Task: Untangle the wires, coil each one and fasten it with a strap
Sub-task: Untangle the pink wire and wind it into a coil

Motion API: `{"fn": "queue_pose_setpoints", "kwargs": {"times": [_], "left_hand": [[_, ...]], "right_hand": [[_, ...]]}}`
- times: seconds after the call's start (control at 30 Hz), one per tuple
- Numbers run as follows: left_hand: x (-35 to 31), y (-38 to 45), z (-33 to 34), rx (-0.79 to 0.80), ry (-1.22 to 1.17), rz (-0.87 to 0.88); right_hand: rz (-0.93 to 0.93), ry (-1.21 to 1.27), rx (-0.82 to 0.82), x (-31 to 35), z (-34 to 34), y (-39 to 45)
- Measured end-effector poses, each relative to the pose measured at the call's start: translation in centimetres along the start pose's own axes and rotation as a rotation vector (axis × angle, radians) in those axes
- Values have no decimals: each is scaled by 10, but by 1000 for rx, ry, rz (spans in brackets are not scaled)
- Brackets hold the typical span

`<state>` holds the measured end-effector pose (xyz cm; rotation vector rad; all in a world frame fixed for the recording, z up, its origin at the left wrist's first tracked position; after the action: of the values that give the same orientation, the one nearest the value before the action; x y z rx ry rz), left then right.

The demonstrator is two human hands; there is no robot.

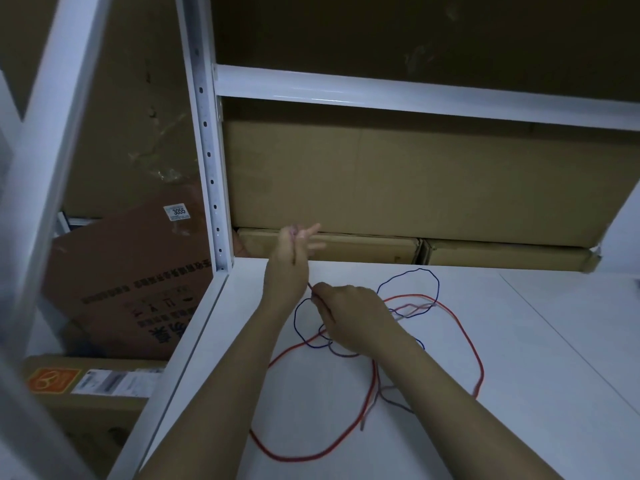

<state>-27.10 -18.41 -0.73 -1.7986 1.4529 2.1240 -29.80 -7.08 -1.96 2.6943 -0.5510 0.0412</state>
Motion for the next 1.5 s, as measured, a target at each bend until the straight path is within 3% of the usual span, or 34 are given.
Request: {"fn": "queue_pose_setpoints", "kwargs": {"times": [0.1, 0.2, 0.37, 0.53, 0.7, 0.77, 0.83, 0.93, 1.07, 1.13, 1.3, 1.4, 1.5], "left_hand": [[3, -6, 6, 294, 345, 96], [1, -15, 9, 435, 370, 130], [-2, -23, 14, 573, 304, -43], [-14, -23, 18, 585, 130, -58], [-12, -11, 2, 357, 3, -86], [-10, -10, -2, 319, 3, -72], [-8, -10, -3, 315, -15, -64], [-8, -12, -4, 337, -46, -61], [-18, -16, 2, 426, -89, -44], [-25, -18, 5, 455, -138, -32], [-36, -23, 1, 371, -305, -27], [-35, -25, 0, 285, -429, -100], [-37, -24, 1, 260, -546, -155]], "right_hand": [[-26, 33, -102, -10, -21, 2], [33, 182, -192, -26, -34, 2], [364, 432, -77, -56, -30, 6], [463, 825, 133, -62, -24, -4], [470, 1292, 376, -54, -12, -20], [481, 1417, 395, -51, -8, -23], [497, 1485, 312, -52, -9, -18], [473, 1345, 85, -57, -24, -7], [306, 691, -338, -50, -70, 11], [268, 419, -452, -42, -85, 18], [287, 457, -362, -40, -73, 29], [257, 778, -227, -38, -61, 26], [192, 933, -127, -30, -55, 21]]}}
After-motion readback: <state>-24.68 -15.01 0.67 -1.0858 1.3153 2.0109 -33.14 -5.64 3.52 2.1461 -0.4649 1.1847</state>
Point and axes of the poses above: each hand's wrist, its own y-axis towards the middle knuckle, its own z-axis out of the palm, x = y × z, the point moved 6 cm from there along y, towards the middle knuckle, and after that the axes turned 8 degrees about z, right-handed, at the moved point
